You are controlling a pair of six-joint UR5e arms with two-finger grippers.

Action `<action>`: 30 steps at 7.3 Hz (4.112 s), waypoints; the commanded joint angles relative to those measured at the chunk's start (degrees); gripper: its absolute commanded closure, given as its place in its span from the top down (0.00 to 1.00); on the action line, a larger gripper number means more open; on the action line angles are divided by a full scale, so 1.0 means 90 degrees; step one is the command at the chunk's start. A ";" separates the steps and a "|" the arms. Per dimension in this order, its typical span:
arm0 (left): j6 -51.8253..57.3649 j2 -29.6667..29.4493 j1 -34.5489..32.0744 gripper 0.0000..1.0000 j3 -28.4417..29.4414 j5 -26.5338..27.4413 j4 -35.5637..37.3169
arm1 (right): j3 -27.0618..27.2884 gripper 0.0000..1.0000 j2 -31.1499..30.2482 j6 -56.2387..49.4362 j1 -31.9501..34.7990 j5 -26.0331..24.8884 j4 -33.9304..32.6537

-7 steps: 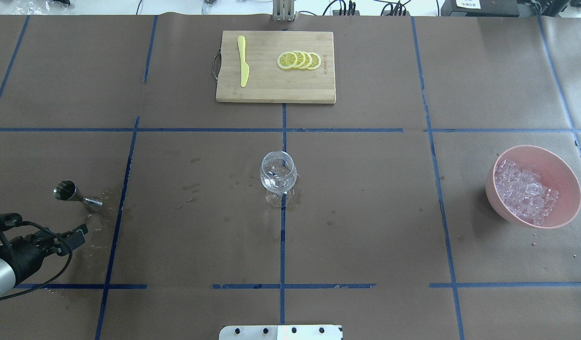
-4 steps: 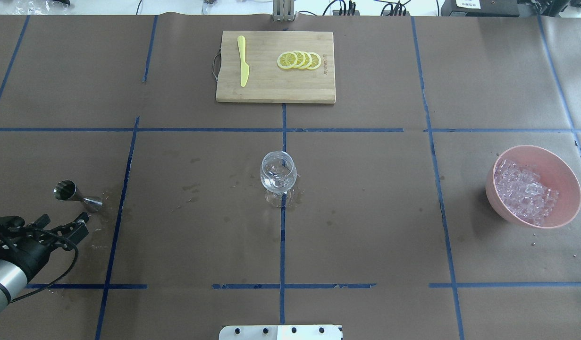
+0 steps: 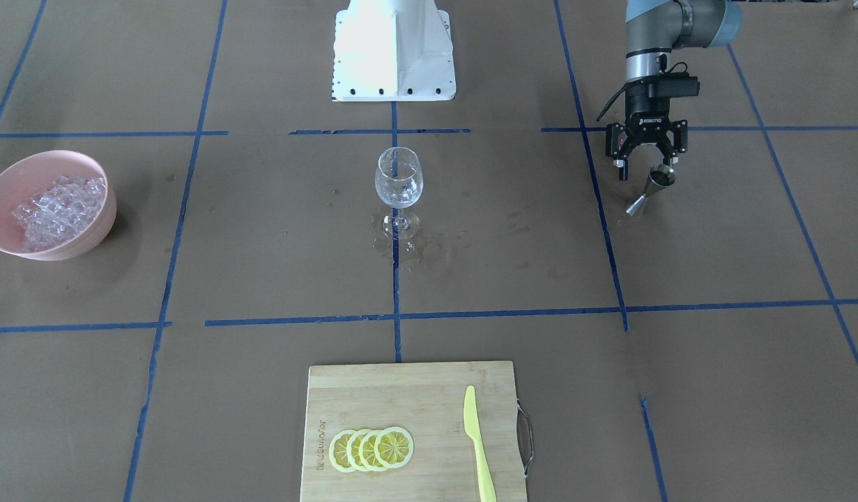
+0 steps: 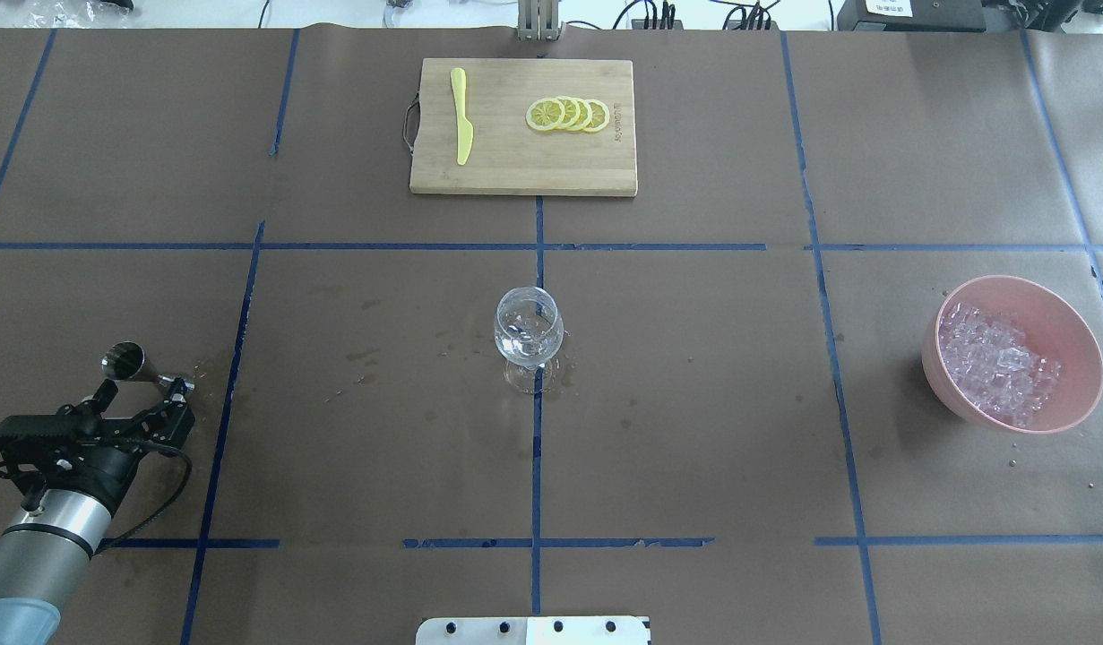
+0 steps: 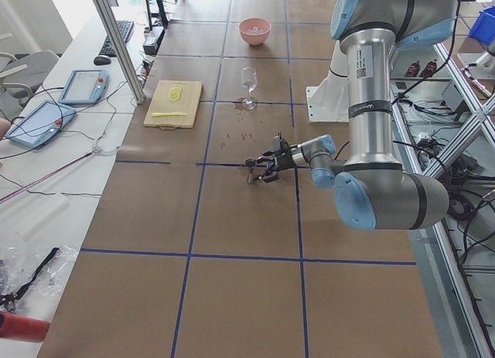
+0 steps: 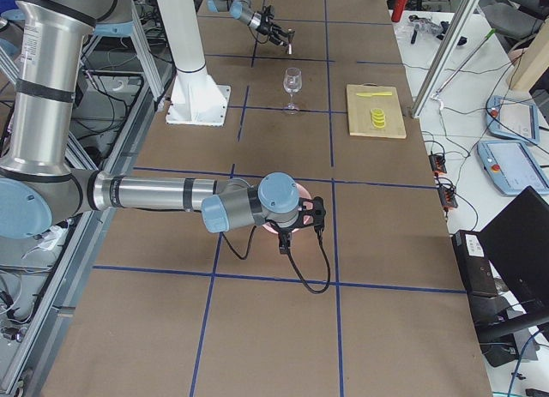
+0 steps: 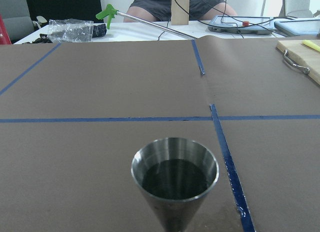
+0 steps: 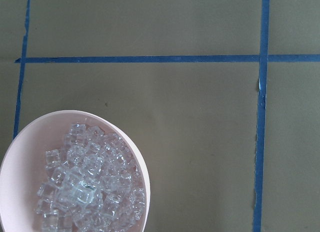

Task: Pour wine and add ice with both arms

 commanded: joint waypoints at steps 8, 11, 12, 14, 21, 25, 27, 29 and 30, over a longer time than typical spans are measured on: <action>0.0171 -0.0299 -0.0117 0.70 0.0400 0.0137 -0.0002 | 0.0000 1.00 0.0000 -0.0017 0.0004 -0.0019 0.0010; 0.0171 -0.0338 -0.0118 0.53 0.0439 0.0137 -0.0002 | 0.0000 1.00 0.0009 -0.0017 0.0004 -0.0029 0.0010; 0.0181 -0.0338 -0.0118 0.40 0.0439 0.0137 -0.0002 | 0.0000 1.00 0.0029 -0.0017 0.0004 -0.0029 0.0010; 0.0171 -0.0348 -0.0166 0.00 0.0410 0.0147 -0.0050 | 0.0000 1.00 0.0039 -0.0017 0.0004 -0.0039 0.0010; 0.2452 -0.1778 -0.0489 0.00 -0.0331 0.0147 -0.0988 | 0.0000 1.00 0.0049 -0.0017 0.0004 -0.0029 0.0010; 0.3706 -0.3674 -0.0440 0.00 -0.0488 0.0147 0.0032 | -0.0049 1.00 0.0049 -0.0027 -0.0006 -0.0049 0.0010; 0.4162 -0.4182 -0.0420 0.00 -0.0528 0.0147 0.1028 | -0.0088 1.00 0.0088 -0.0027 -0.0006 -0.0059 0.0010; 0.5050 -0.4389 -0.0421 0.00 -0.0713 0.0137 0.1995 | -0.0107 1.00 0.0088 -0.0027 -0.0006 -0.0059 0.0010; 0.5509 -0.4487 -0.0421 0.00 -0.0839 0.0089 0.2551 | -0.0117 1.00 0.0088 -0.0027 -0.0006 -0.0059 0.0000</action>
